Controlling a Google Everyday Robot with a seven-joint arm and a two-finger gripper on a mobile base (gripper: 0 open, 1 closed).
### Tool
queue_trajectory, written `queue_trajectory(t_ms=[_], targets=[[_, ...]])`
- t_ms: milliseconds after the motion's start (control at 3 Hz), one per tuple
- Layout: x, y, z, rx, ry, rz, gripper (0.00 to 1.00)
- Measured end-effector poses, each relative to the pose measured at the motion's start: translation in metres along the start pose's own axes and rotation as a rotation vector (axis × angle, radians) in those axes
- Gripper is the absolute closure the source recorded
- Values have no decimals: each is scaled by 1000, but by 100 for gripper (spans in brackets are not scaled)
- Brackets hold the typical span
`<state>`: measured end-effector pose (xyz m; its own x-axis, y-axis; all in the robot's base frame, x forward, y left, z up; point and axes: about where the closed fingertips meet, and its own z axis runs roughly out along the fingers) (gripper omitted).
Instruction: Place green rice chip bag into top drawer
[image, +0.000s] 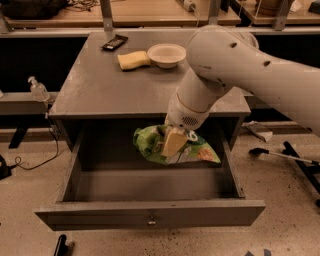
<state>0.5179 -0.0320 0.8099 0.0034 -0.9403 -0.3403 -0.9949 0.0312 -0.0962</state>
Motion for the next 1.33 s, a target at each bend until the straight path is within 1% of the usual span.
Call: queue_trajectory(t_ms=[333,667,1000,1333], targets=[[6,2,16,47,-92,81,84],[3,-8,21,111,-126,105,60],[1,-10,21,124,-131,103,38],[0,-8,20,122,-128,100,7]])
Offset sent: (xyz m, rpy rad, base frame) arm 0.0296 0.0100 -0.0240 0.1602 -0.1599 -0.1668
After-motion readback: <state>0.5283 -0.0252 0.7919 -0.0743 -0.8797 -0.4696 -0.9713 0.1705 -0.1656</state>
